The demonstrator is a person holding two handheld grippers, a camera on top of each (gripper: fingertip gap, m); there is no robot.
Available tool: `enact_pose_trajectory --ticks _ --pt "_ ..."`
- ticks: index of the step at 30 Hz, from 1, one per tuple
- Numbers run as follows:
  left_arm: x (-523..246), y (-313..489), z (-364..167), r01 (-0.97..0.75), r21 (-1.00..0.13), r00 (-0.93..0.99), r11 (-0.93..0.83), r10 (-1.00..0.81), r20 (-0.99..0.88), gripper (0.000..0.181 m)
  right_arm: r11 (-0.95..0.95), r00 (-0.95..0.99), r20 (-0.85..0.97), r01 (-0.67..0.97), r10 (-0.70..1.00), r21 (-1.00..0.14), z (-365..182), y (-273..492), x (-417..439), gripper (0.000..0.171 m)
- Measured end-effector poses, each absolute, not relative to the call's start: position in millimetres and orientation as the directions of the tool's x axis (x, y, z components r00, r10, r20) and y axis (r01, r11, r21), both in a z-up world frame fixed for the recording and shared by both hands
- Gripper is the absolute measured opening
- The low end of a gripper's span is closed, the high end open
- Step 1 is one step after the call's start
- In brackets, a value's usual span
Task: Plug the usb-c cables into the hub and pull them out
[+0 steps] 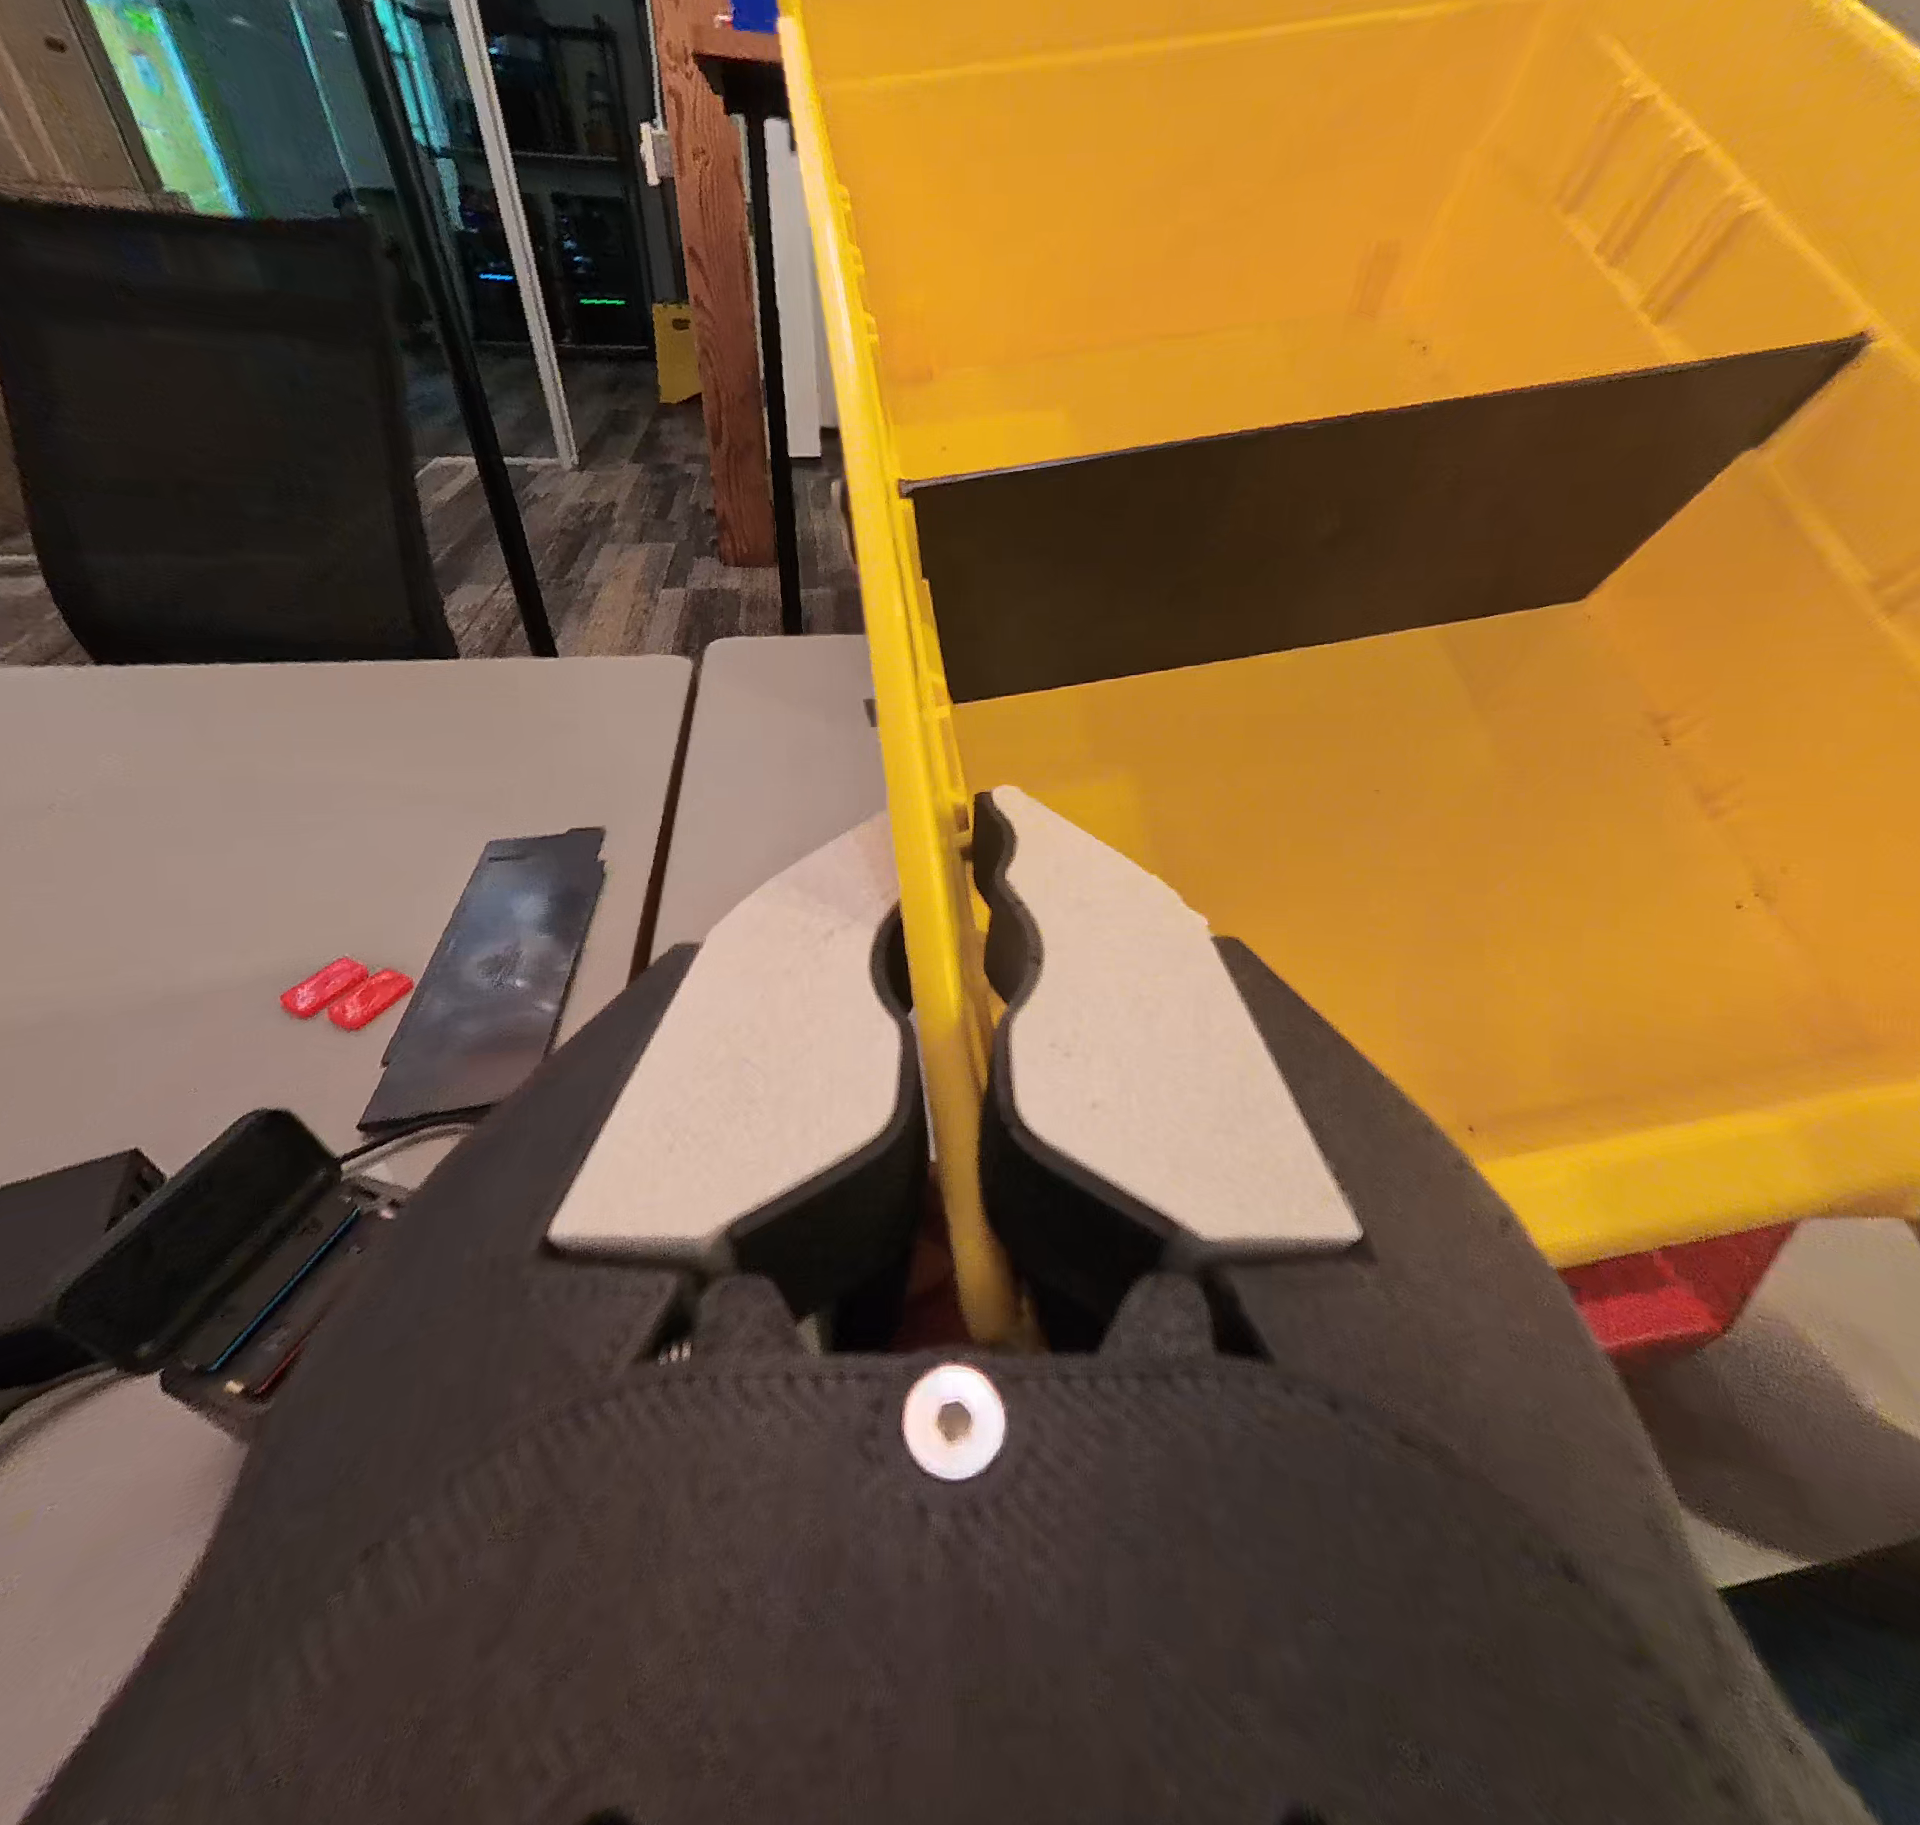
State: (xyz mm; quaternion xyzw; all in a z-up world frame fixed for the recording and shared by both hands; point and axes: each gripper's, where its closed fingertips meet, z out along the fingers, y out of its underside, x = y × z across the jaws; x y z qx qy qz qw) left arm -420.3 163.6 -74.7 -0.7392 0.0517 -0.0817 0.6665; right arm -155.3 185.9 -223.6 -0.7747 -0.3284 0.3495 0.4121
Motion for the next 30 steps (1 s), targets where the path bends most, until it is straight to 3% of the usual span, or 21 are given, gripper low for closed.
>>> enact_pose_trajectory --ticks 7,12,19,21,30 --pt "-329.9 178.8 -69.4 -0.063 -0.992 0.963 -0.107 -0.268 -0.032 0.005 -0.281 0.533 -0.230 0.015 0.814 -0.960 -133.7 165.4 -63.2 0.112" --pt "-232.9 197.6 -92.6 -0.189 -0.972 0.917 -0.141 -0.380 -0.123 0.005 -0.262 0.480 -0.291 -0.127 0.828 -0.957 -103.5 111.9 -20.3 0.103" --pt "-102.6 205.9 -145.5 -0.256 -0.931 0.834 -0.261 -0.546 -0.077 0.005 -0.340 0.644 -0.306 -0.076 0.702 -0.938 -142.6 103.3 30.9 0.107" --pt "-76.4 206.6 -158.2 -0.265 -0.921 0.824 -0.287 -0.563 -0.062 0.005 -0.368 0.698 -0.310 -0.073 0.645 -0.927 -155.5 108.0 56.5 0.098" --pt "12.5 195.8 -229.1 -0.278 -0.864 0.772 -0.420 -0.633 0.059 0.014 -0.499 0.812 -0.309 -0.026 0.494 -0.866 -212.1 113.8 144.4 0.087"
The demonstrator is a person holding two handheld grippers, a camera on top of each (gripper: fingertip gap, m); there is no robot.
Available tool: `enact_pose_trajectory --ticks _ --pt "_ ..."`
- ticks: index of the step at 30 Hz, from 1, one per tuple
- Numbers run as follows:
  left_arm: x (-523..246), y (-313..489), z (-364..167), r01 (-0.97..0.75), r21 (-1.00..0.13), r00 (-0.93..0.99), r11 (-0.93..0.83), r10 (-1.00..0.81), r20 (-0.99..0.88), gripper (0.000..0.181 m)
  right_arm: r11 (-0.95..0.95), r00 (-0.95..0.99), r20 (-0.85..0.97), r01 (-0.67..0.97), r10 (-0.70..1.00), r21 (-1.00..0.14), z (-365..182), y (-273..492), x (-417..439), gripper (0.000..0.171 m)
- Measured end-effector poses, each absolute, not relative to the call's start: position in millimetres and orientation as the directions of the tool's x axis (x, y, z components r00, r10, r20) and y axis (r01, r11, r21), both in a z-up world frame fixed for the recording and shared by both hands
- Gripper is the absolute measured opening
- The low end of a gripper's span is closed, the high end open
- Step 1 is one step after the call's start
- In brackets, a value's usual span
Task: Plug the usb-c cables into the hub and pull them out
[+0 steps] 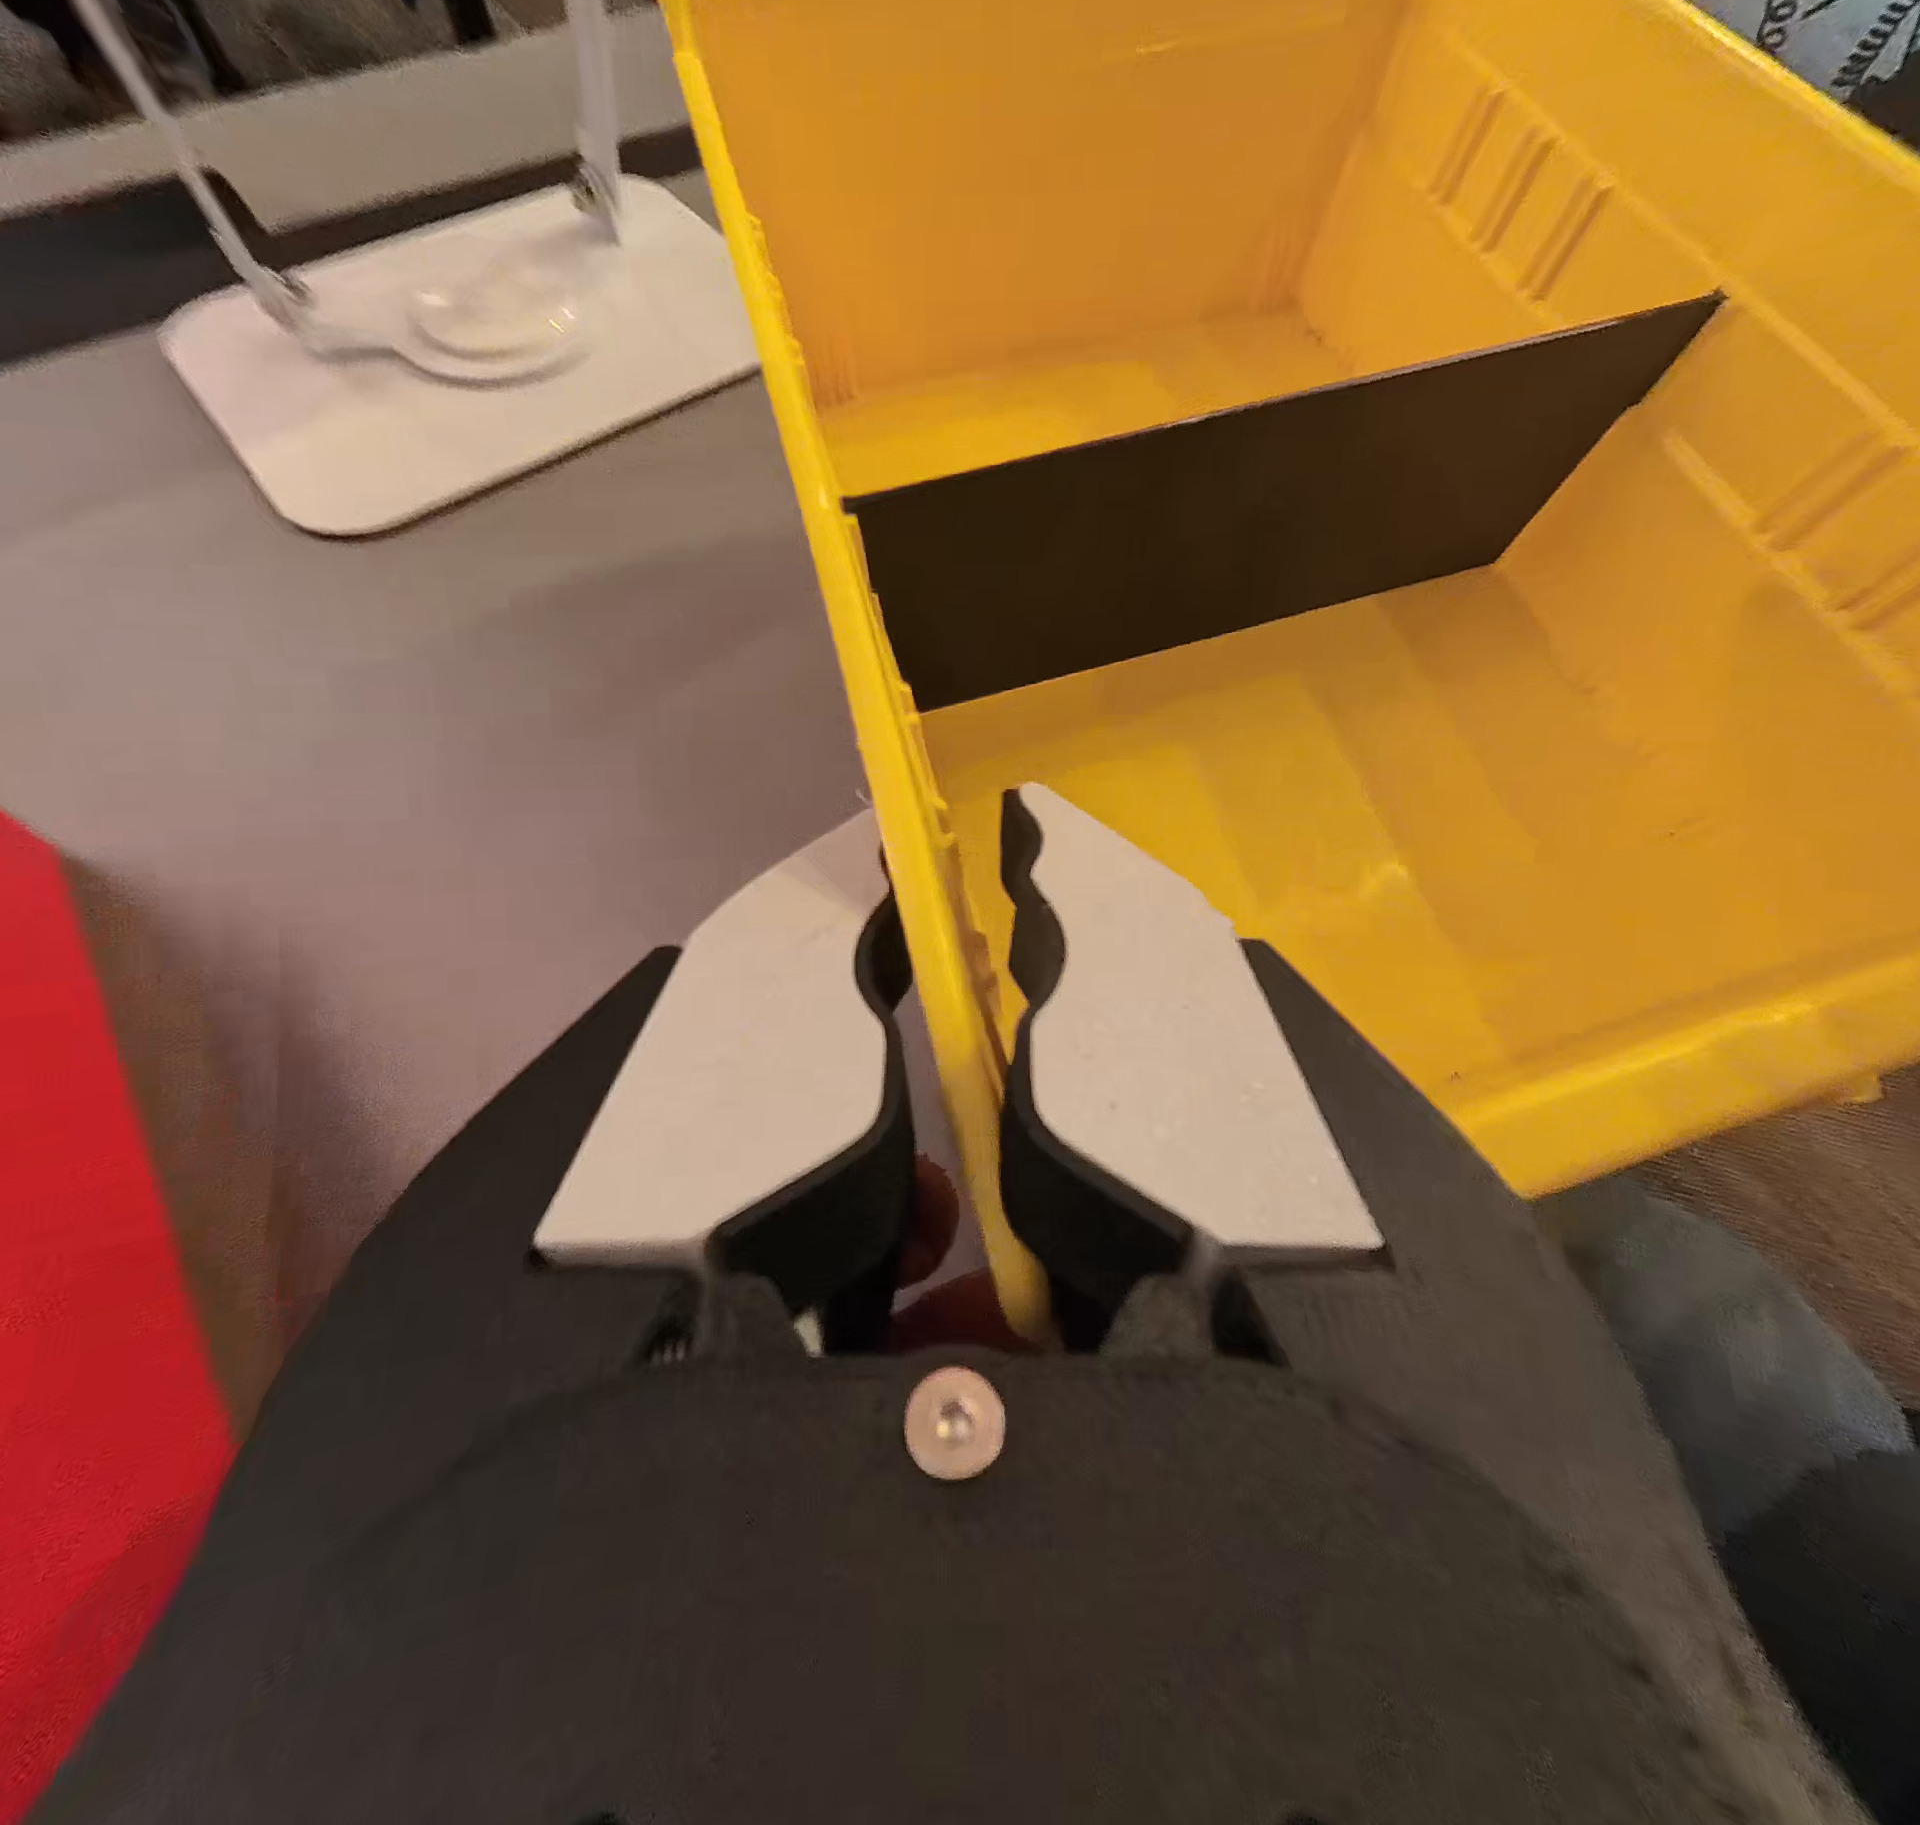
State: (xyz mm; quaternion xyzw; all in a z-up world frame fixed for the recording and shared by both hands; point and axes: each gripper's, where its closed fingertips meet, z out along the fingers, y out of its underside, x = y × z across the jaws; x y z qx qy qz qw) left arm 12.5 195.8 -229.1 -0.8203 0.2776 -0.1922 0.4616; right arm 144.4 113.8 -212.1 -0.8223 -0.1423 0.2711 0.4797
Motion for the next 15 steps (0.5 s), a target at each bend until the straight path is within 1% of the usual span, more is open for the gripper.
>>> enact_pose_trajectory --ticks 2,5,6,7,8,10,11,13,14,15 --pt "26.1 189.6 -241.2 -0.269 -0.852 0.764 -0.449 -0.639 0.096 0.018 -0.534 0.823 -0.290 0.019 0.488 -0.845 -223.8 114.5 159.1 0.083" --pt "46.3 177.3 -252.0 -0.259 -0.836 0.735 -0.484 -0.660 0.154 0.029 -0.569 0.840 -0.263 0.065 0.475 -0.820 -238.9 116.7 180.2 0.078" --pt "52.0 174.7 -252.1 -0.246 -0.836 0.723 -0.490 -0.668 0.178 0.034 -0.576 0.847 -0.251 0.077 0.468 -0.814 -244.0 118.0 186.8 0.073" --pt "57.0 172.9 -252.0 -0.242 -0.835 0.712 -0.494 -0.675 0.193 0.039 -0.579 0.860 -0.219 0.104 0.460 -0.808 -249.9 119.6 194.4 0.063" --pt "62.4 170.9 -251.0 -0.239 -0.834 0.696 -0.496 -0.687 0.209 0.044 -0.584 0.875 -0.169 0.148 0.453 -0.798 -257.1 121.2 202.7 0.054" --pt "74.1 163.2 -250.2 -0.231 -0.817 0.646 -0.528 -0.711 0.276 0.053 -0.577 0.902 -0.054 0.226 0.427 -0.785 -267.2 127.5 220.2 0.042" --pt "77.6 160.3 -249.7 -0.229 -0.810 0.626 -0.540 -0.719 0.303 0.050 -0.572 0.914 -0.018 0.238 0.405 -0.785 -268.0 132.1 229.2 0.038" --pt "83.0 151.8 -243.4 -0.223 -0.805 0.575 -0.551 -0.741 0.348 0.050 -0.575 0.928 0.003 0.233 0.372 -0.784 -266.6 140.6 243.2 0.027" --pt "83.3 148.7 -238.2 -0.221 -0.813 0.563 -0.538 -0.751 0.344 0.047 -0.574 0.935 0.012 0.227 0.354 -0.787 -264.9 145.4 250.0 0.020" --pt "82.1 145.9 -233.0 -0.231 -0.826 0.555 -0.514 -0.767 0.322 0.047 -0.571 0.941 0.037 0.236 0.338 -0.787 -263.7 149.8 256.9 0.015"
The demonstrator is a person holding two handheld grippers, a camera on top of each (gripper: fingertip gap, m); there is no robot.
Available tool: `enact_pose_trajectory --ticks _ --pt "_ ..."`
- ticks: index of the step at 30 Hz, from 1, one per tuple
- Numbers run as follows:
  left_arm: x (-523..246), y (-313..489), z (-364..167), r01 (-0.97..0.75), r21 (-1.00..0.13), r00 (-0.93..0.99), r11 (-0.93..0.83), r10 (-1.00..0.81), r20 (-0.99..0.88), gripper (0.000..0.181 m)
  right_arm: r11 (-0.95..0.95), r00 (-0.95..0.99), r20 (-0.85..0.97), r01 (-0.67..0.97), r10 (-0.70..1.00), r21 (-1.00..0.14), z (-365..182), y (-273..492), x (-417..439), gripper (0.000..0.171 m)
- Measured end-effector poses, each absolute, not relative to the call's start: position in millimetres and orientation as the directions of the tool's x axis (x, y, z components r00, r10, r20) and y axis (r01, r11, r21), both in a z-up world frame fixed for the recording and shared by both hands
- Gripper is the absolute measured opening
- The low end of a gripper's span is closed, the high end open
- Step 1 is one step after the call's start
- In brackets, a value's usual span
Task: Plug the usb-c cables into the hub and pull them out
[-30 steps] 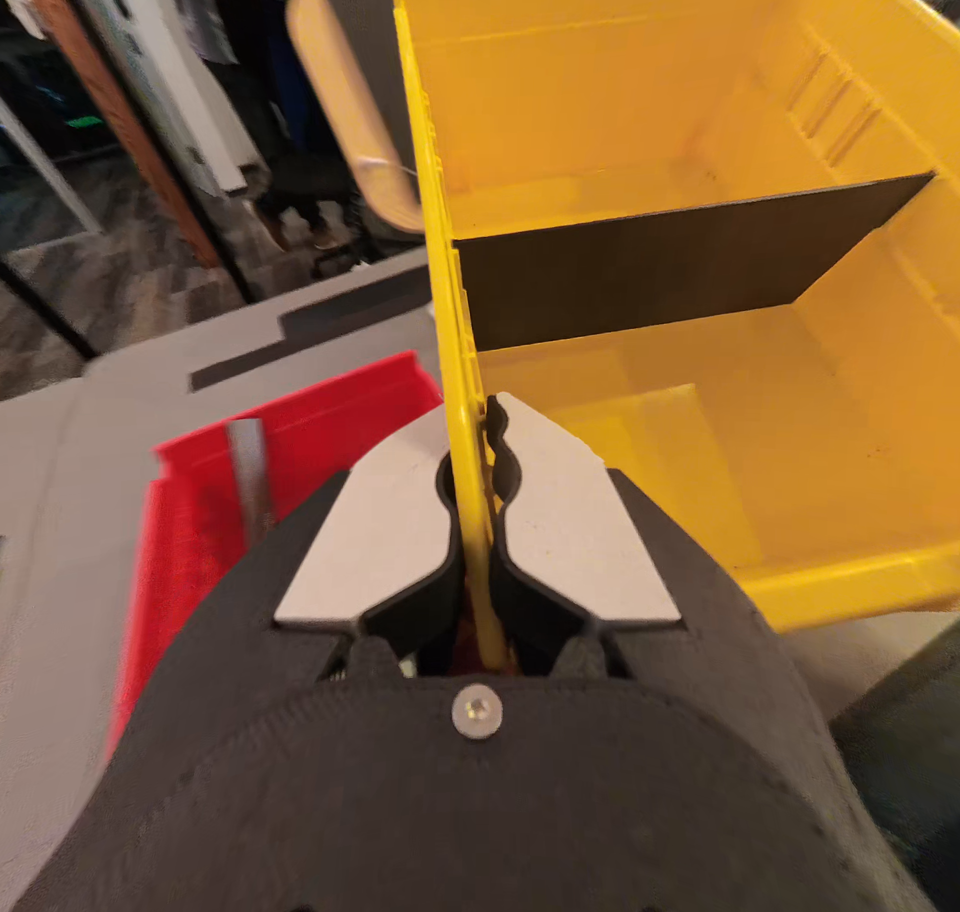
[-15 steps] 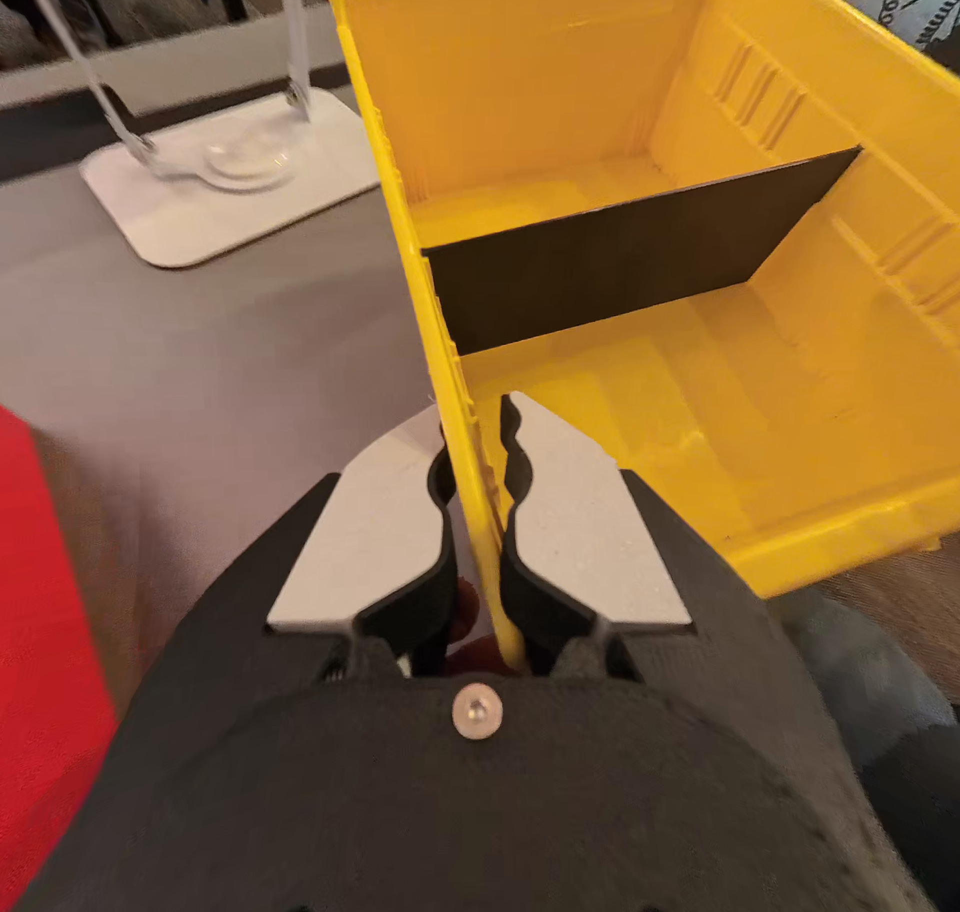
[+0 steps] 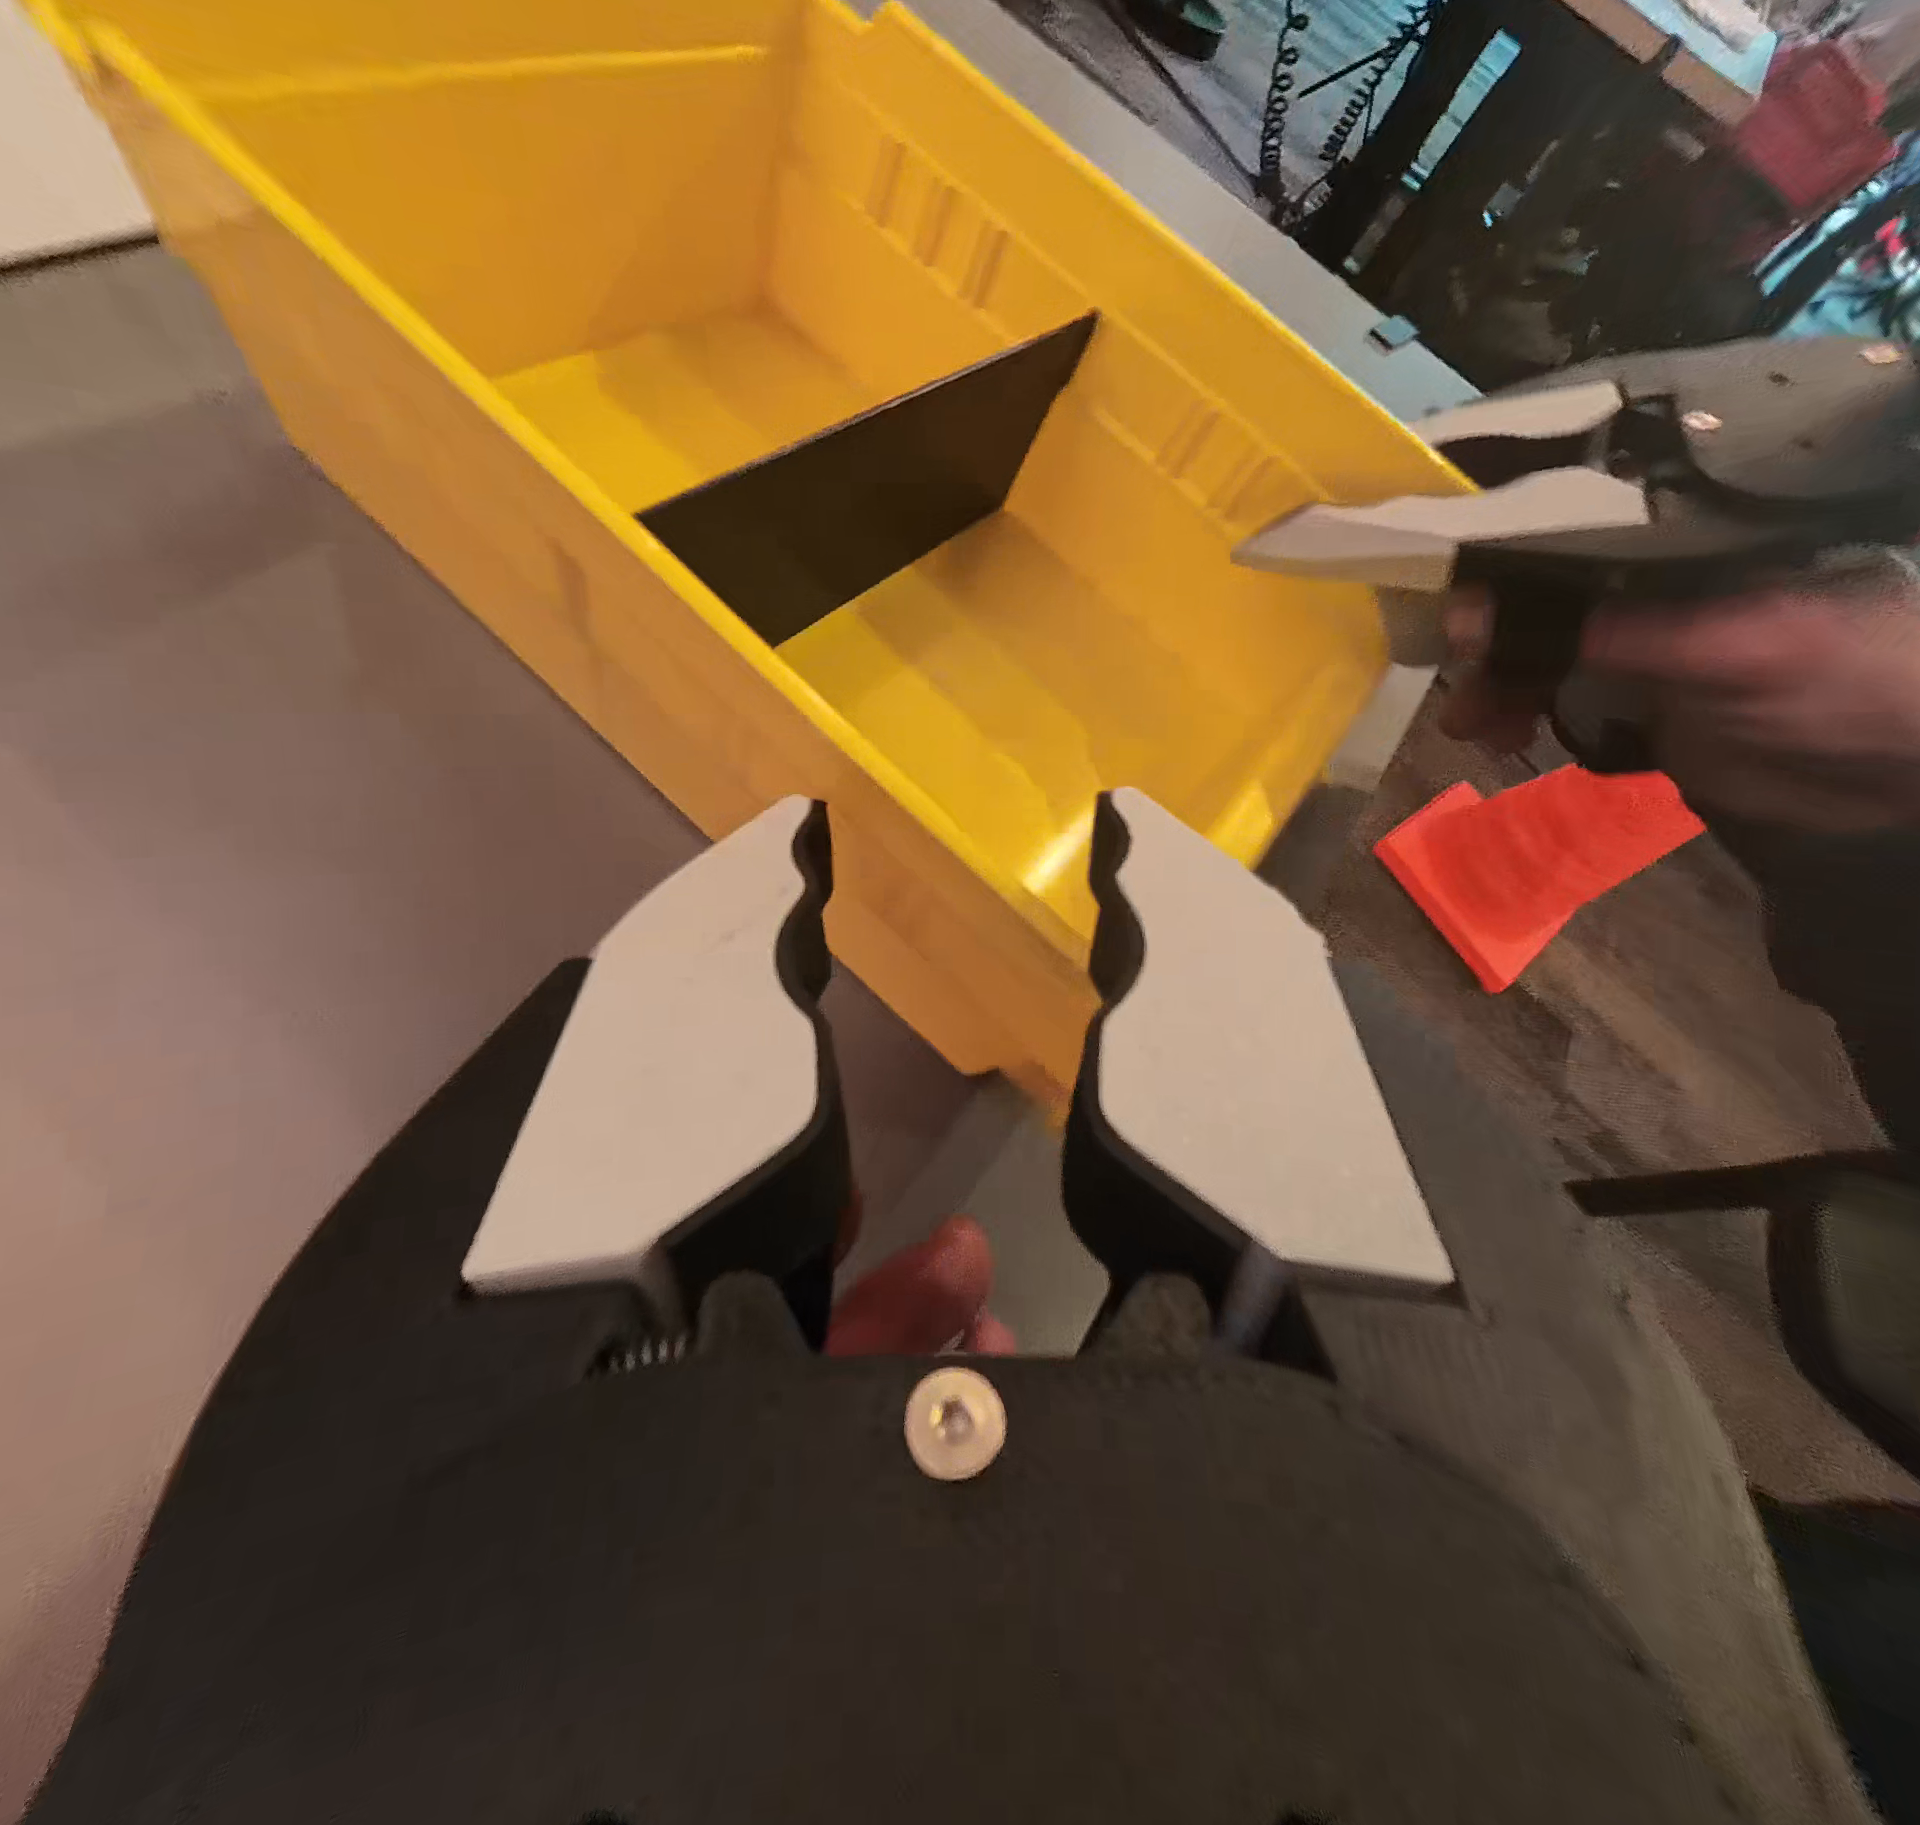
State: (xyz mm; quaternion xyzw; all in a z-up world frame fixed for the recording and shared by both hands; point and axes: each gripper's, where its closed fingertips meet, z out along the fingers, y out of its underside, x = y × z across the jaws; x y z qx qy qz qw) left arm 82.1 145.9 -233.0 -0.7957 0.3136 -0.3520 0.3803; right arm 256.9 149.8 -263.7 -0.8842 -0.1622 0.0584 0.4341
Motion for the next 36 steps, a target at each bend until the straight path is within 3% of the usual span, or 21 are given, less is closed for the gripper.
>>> enact_pose_trajectory --ticks 3,8,12,17,19,22,27,36 --pt "64.9 143.7 -210.2 -0.251 -0.876 0.561 -0.412 -0.800 0.215 0.041 -0.569 0.946 0.120 0.280 0.301 -0.773 -263.6 160.9 277.3 0.004" --pt "-9.0 160.1 -174.4 -0.301 -0.917 0.662 -0.263 -0.749 -0.003 0.033 -0.562 0.938 0.136 0.303 0.319 -0.770 -264.0 168.7 293.4 0.003" --pt "-122.4 195.3 -158.0 -0.419 -0.880 0.804 -0.222 -0.540 -0.247 0.035 -0.571 0.940 0.136 0.299 0.312 -0.765 -264.2 169.6 306.9 0.003" --pt "-293.4 211.7 -166.3 -0.501 -0.777 0.864 -0.380 -0.262 -0.429 0.051 -0.584 0.952 0.134 0.276 0.274 -0.763 -264.1 167.1 331.6 0.003" --pt "-339.6 203.1 -183.7 -0.498 -0.718 0.866 -0.486 -0.239 -0.439 0.060 -0.592 0.958 0.135 0.263 0.251 -0.762 -264.2 165.5 342.1 0.003" --pt "-372.9 190.7 -209.3 -0.423 -0.695 0.904 -0.581 -0.218 -0.368 0.057 -0.600 0.967 0.131 0.239 0.218 -0.764 -264.1 163.1 356.0 0.003" --pt "-375.5 177.9 -257.4 -0.440 -0.598 0.896 -0.669 -0.287 -0.339 0.020 -0.608 0.976 0.133 0.213 0.175 -0.765 -263.9 161.3 375.1 0.003" --pt "-400.5 171.2 -256.1 -0.354 -0.660 0.935 -0.662 -0.234 -0.266 0.014 -0.618 0.984 0.124 0.178 0.129 -0.766 -264.0 163.3 406.8 0.003"
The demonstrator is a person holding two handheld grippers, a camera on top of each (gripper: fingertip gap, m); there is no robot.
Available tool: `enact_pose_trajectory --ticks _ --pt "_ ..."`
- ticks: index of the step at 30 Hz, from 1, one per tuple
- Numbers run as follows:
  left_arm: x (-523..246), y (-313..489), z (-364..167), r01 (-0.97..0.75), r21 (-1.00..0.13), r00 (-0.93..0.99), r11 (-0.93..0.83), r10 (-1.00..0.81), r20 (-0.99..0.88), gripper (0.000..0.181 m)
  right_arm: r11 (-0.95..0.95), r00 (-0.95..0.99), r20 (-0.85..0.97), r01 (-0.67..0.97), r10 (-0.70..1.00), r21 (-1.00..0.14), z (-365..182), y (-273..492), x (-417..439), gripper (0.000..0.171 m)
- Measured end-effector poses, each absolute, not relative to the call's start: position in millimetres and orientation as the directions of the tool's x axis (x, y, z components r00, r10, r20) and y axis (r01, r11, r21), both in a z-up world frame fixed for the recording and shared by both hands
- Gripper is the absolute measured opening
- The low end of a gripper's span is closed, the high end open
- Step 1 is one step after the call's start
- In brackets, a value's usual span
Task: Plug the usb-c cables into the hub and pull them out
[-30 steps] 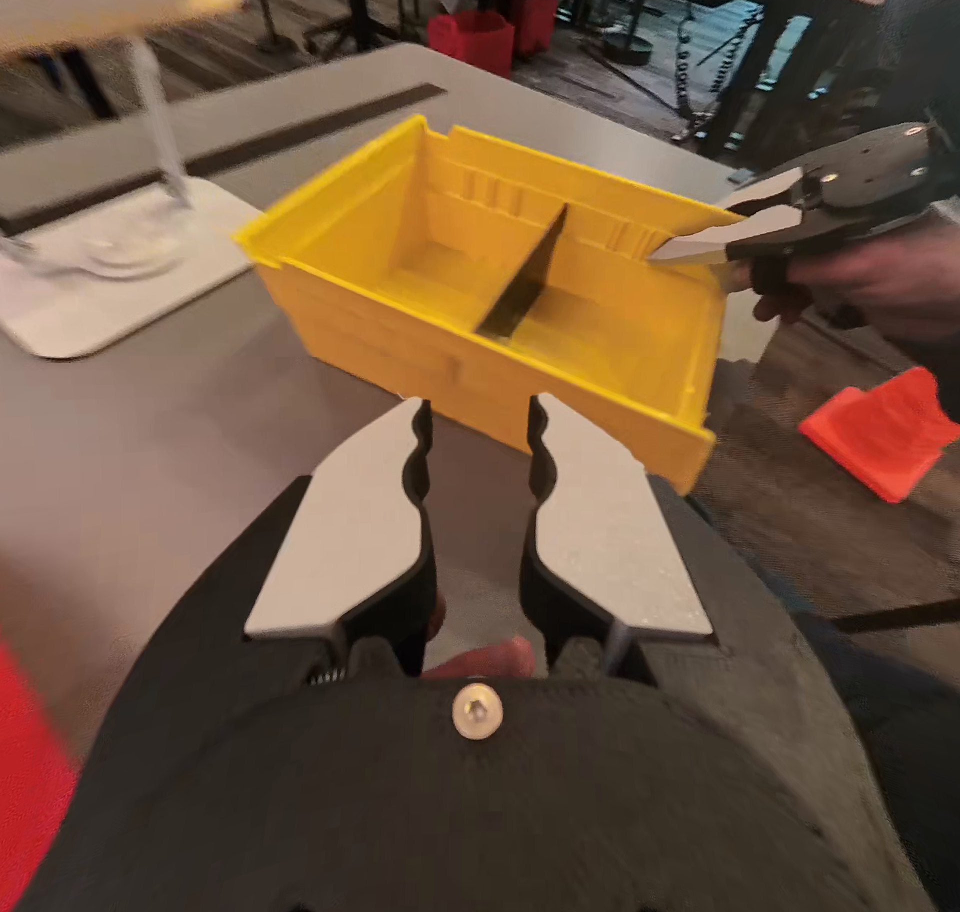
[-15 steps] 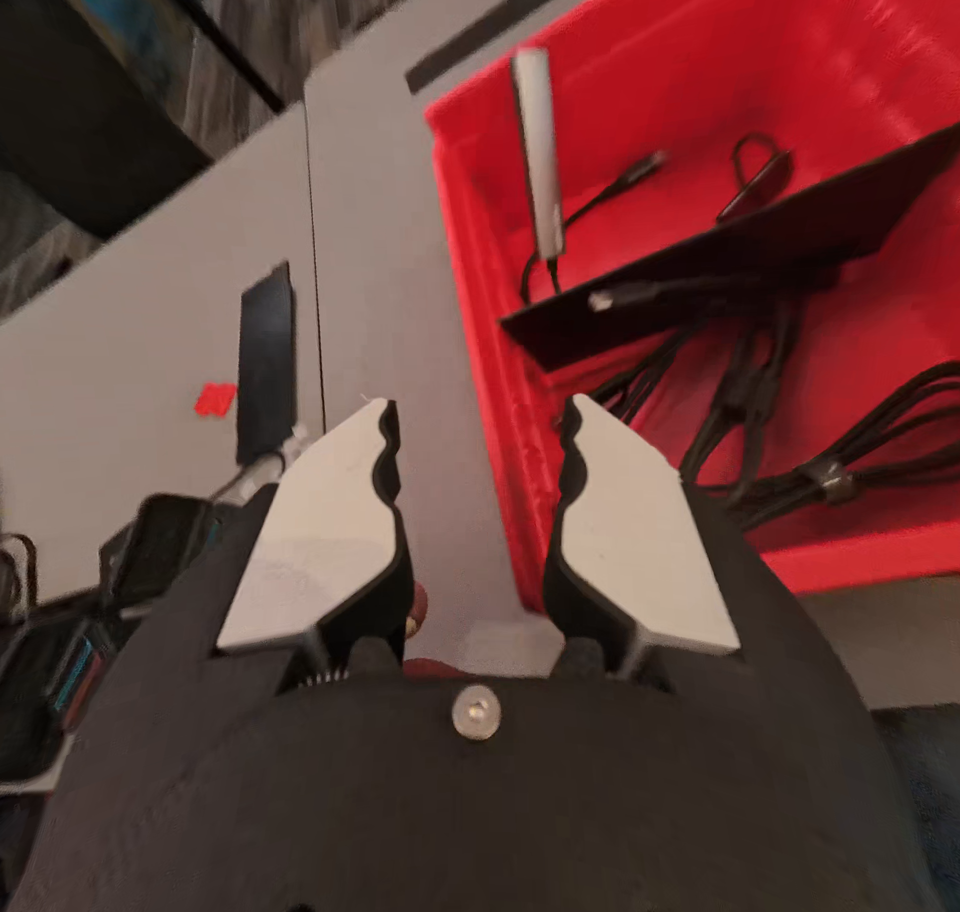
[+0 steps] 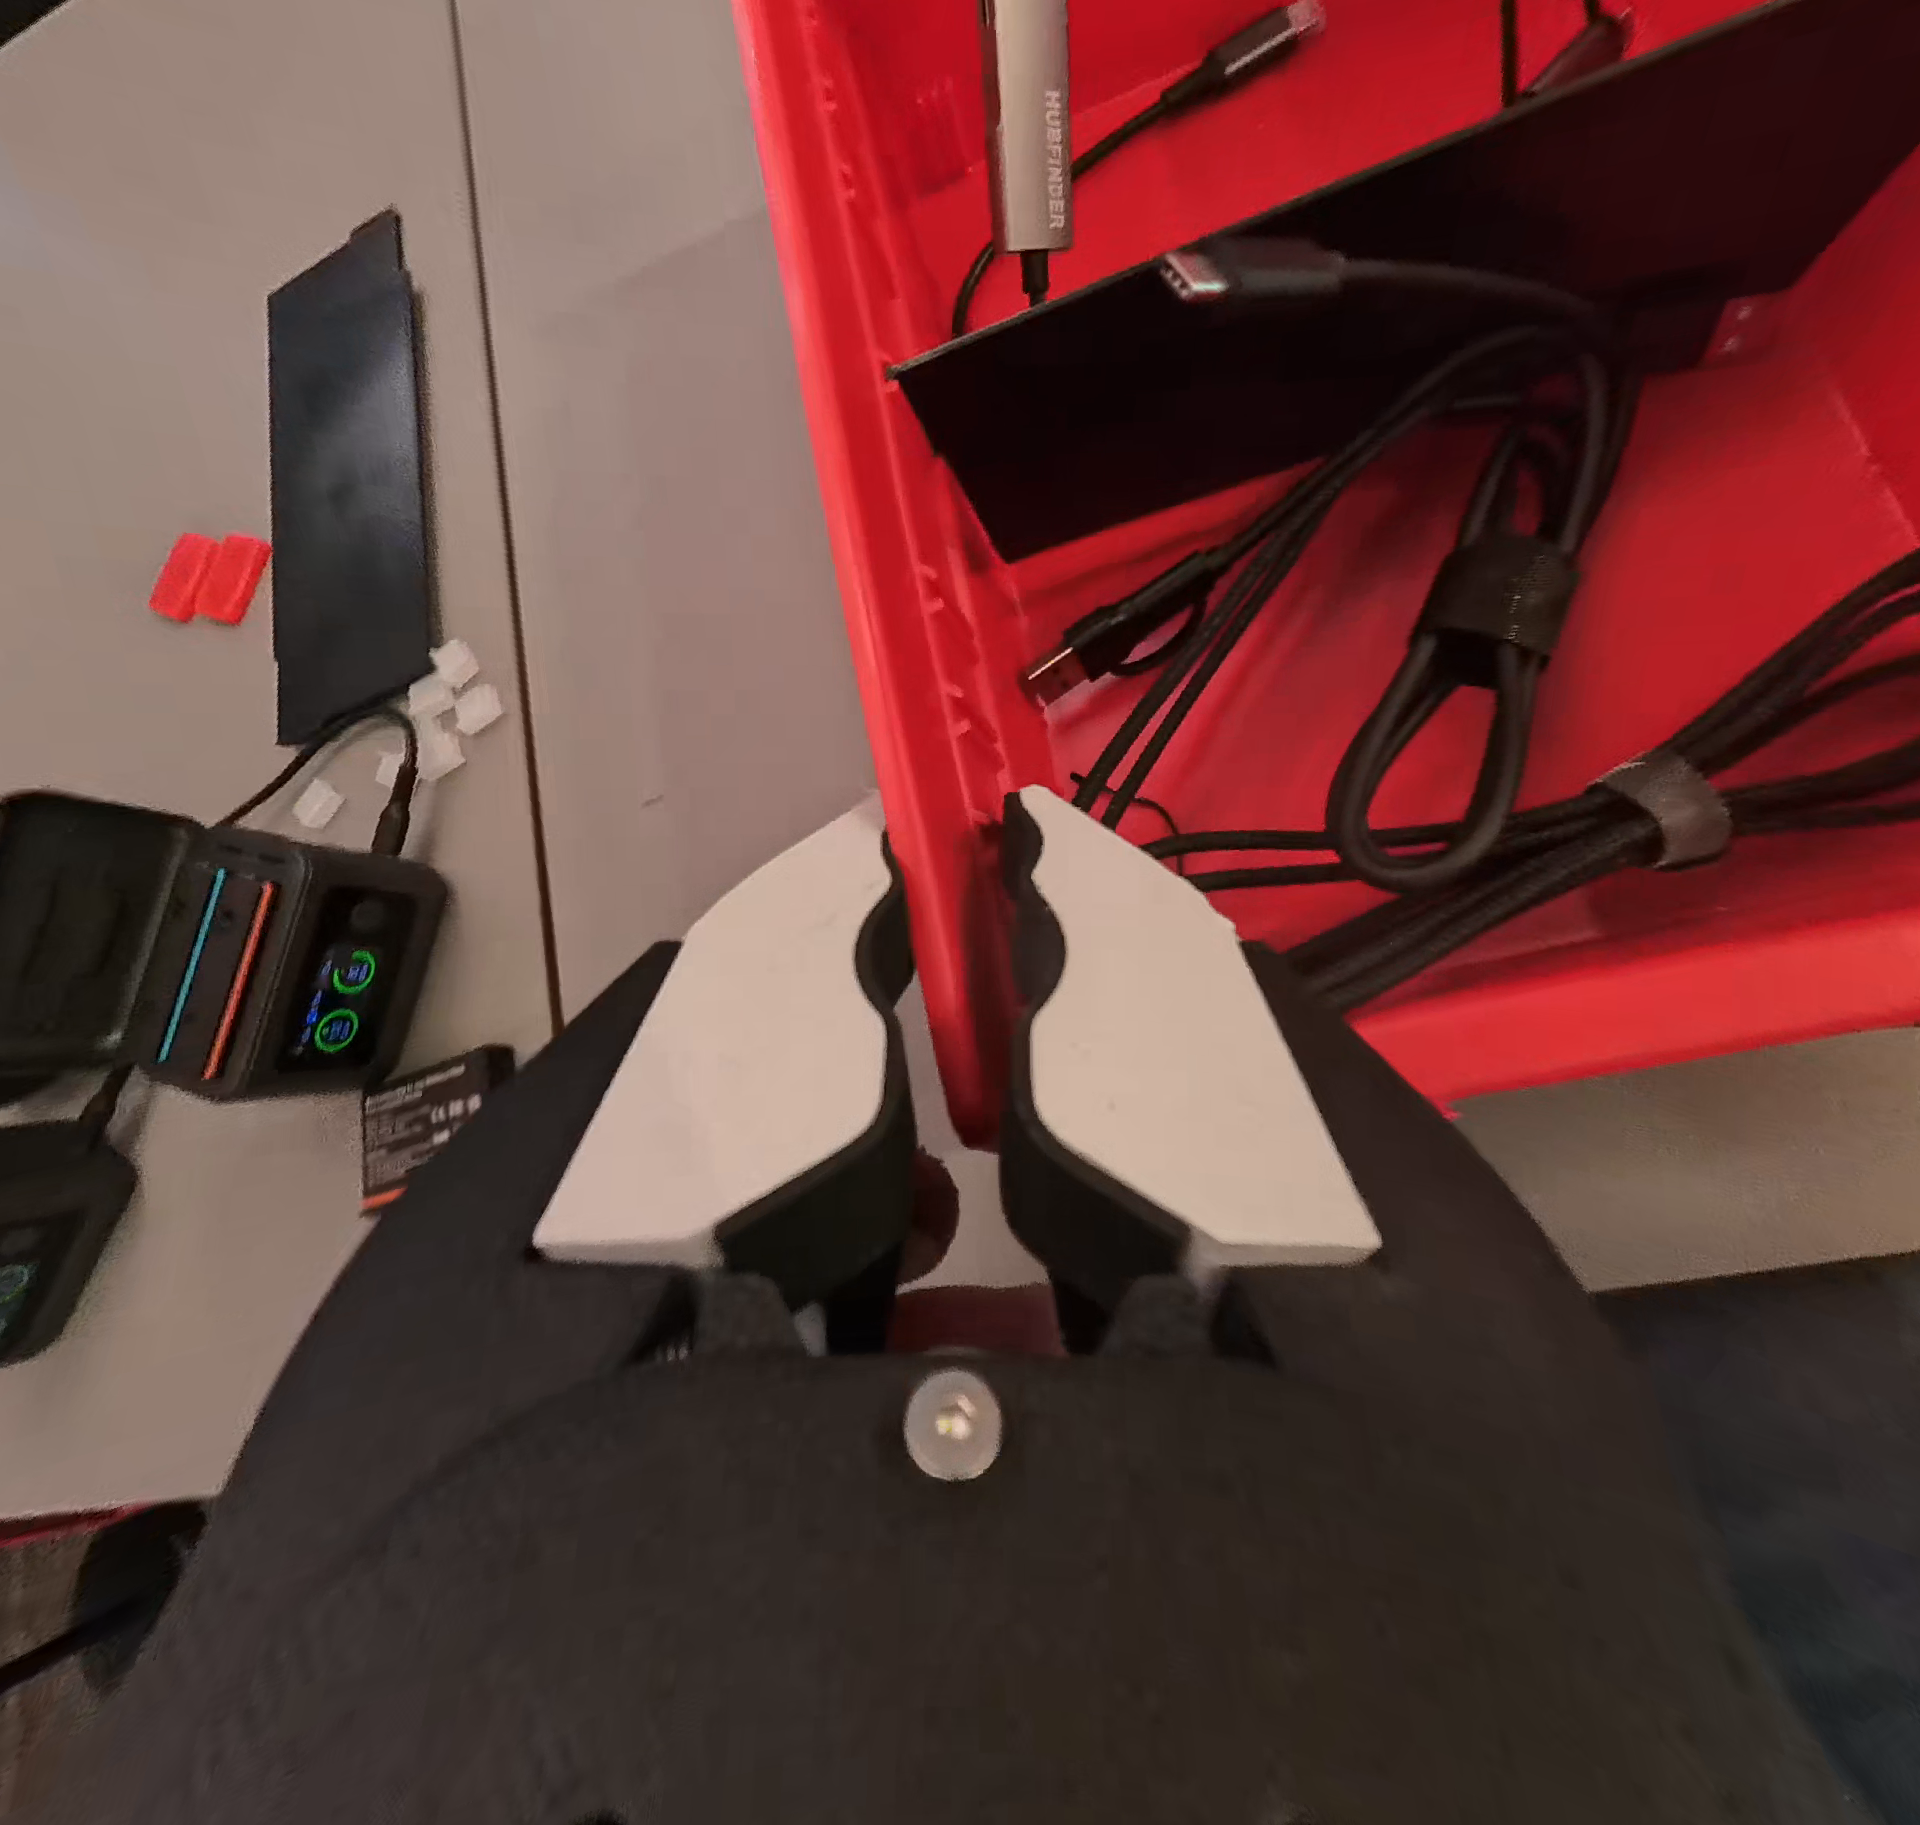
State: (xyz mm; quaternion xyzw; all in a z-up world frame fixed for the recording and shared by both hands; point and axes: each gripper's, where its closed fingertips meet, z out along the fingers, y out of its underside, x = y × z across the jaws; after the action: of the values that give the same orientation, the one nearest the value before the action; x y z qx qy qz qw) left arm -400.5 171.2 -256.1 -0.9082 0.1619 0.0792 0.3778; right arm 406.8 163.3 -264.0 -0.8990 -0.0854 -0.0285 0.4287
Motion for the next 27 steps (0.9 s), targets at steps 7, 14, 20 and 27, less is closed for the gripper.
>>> enact_pose_trajectory --ticks 7,14,20,27 --pt "-438.5 163.1 -256.4 -0.311 -0.678 0.950 -0.666 -0.203 -0.236 0.013 -0.622 0.986 0.125 0.165 0.108 -0.766 -264.0 168.2 427.0 0.004" --pt "-452.4 163.6 -246.4 -0.311 -0.688 0.950 -0.655 -0.202 -0.236 0.037 -0.622 0.978 0.176 0.207 0.111 -0.755 -264.1 167.2 430.9 0.010" --pt "-438.6 183.6 -182.8 -0.374 -0.768 0.928 -0.521 -0.202 -0.315 0.051 -0.565 0.968 0.236 0.239 0.080 -0.790 -242.3 167.1 428.1 0.032" --pt "-381.6 257.8 -167.5 -0.569 -0.651 0.820 -0.502 -0.409 -0.401 0.044 -0.458 0.938 0.343 0.329 0.055 -0.826 -195.9 168.3 407.8 0.029"
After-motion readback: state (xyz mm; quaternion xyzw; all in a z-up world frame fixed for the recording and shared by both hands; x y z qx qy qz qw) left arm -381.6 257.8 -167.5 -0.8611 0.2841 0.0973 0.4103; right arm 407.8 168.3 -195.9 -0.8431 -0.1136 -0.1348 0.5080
